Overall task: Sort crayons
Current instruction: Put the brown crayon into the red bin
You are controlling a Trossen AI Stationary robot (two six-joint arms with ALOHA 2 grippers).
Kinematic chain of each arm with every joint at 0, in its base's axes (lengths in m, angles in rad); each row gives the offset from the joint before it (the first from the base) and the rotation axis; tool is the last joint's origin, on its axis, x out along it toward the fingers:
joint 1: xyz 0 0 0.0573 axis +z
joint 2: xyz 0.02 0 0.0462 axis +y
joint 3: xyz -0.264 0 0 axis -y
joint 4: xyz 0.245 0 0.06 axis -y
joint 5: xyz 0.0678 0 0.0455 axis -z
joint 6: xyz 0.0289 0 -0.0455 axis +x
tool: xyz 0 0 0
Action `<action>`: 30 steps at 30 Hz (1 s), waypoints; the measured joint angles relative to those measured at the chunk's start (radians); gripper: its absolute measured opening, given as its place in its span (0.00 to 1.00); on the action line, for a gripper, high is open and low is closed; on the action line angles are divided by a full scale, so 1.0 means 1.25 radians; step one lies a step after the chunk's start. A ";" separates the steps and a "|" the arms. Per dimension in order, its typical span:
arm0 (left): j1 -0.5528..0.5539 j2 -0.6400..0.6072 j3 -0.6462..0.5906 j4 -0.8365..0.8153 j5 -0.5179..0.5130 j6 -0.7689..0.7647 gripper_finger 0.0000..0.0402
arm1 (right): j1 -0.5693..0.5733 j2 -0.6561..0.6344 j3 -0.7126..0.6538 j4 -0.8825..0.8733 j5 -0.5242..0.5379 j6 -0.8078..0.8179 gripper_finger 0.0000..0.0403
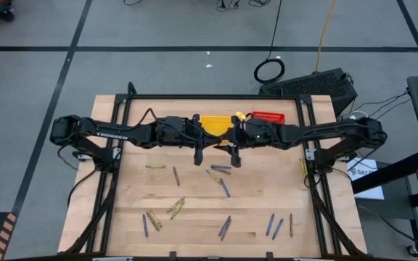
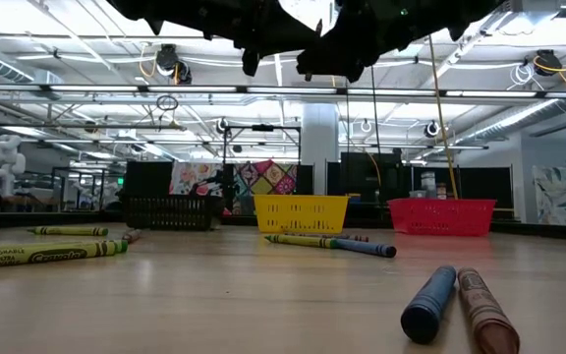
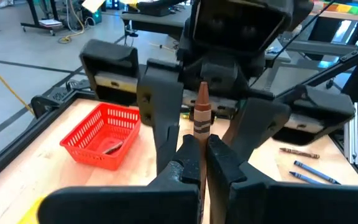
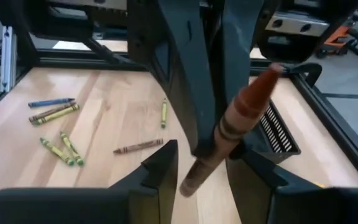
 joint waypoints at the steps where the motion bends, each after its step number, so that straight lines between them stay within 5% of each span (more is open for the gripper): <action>1: 0.000 0.000 0.000 0.000 0.000 0.000 0.00 | 0.000 0.008 0.000 0.006 0.000 0.000 0.28; 10: 0.001 0.000 0.000 -0.006 0.000 0.003 0.00 | -0.001 0.038 0.000 0.024 -0.001 0.002 0.02; 30: 0.000 -0.001 0.000 -0.027 0.001 0.019 0.01 | -0.001 0.033 0.000 -0.002 0.002 0.022 0.00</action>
